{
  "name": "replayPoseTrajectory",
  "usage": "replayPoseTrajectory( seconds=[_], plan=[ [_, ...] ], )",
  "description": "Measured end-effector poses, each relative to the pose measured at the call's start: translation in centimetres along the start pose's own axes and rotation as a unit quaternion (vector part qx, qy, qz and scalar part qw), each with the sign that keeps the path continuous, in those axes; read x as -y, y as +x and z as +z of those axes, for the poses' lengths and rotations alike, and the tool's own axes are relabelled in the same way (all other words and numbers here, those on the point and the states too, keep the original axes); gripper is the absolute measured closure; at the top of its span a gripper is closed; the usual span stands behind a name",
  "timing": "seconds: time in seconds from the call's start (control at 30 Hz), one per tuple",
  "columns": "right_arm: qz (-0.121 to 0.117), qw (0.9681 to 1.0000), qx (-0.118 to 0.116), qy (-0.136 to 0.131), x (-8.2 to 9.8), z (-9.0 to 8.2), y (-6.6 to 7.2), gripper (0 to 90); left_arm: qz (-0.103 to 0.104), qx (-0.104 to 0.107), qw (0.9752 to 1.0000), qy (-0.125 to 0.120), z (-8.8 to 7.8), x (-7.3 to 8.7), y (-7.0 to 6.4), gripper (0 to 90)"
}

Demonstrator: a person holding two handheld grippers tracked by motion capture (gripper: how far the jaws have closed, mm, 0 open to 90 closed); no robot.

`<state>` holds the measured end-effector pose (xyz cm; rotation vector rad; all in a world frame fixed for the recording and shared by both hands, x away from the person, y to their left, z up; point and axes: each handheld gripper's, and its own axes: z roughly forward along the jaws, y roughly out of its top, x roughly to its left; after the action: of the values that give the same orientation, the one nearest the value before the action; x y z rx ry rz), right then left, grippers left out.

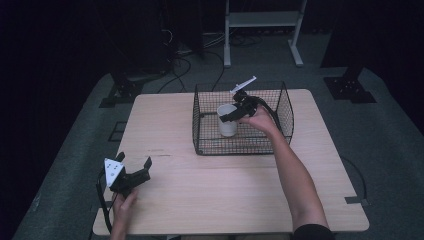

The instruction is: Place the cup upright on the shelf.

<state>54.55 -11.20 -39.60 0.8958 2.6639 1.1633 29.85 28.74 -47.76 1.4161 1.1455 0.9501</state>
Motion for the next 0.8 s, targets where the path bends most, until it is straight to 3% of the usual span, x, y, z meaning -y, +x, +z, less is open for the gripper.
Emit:
replayPoseTrajectory(
  seconds=[0.47, 0.8],
  plan=[
    [-0.015, 0.9998, 0.000, 0.010, -0.2, 0.1, 0.8, 18.1, 0.002, -0.001, 1.0000, 0.002, 0.0, 0.0, -0.1, 0.0],
    [-0.015, 0.9999, 0.002, 0.001, -0.4, -0.6, 1.2, 13.1, 0.002, -0.001, 1.0000, 0.002, 0.0, 0.0, 0.0, 0.0]
  ],
)
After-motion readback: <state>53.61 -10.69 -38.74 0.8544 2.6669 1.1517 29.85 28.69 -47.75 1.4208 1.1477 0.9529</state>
